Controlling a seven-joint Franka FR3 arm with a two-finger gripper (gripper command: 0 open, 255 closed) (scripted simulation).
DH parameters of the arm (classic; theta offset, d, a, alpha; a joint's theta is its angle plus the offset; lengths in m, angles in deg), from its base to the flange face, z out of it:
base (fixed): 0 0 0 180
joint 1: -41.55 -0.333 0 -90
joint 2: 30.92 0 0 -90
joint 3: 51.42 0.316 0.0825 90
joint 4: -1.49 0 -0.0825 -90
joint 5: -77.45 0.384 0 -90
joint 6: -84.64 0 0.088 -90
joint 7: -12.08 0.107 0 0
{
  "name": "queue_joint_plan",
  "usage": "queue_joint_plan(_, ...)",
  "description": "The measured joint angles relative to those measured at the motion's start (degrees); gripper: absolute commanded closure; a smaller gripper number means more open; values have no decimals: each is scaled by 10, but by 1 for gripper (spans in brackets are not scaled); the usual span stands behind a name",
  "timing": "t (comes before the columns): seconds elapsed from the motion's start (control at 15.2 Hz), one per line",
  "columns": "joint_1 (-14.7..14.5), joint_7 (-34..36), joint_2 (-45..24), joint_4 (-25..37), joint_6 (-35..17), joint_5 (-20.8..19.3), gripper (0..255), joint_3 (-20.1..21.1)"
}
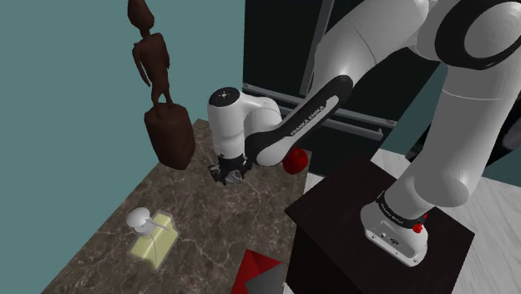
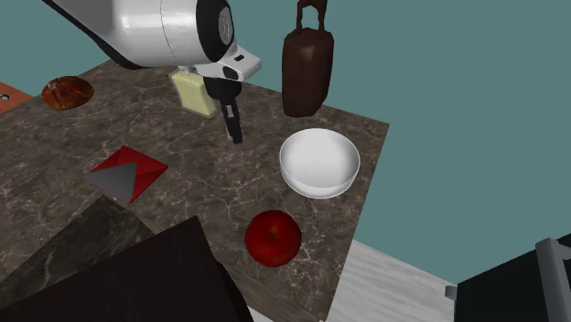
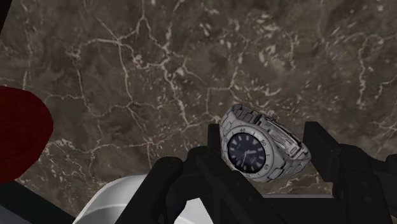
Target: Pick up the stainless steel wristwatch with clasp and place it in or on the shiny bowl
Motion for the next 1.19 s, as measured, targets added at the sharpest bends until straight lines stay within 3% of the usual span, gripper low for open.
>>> queue_joint_plan(0.79, 26, -50, 72, 13, 67, 69, 255, 32)
queue_joint_plan(1.19, 68, -117, 70, 22, 67, 70, 255, 8)
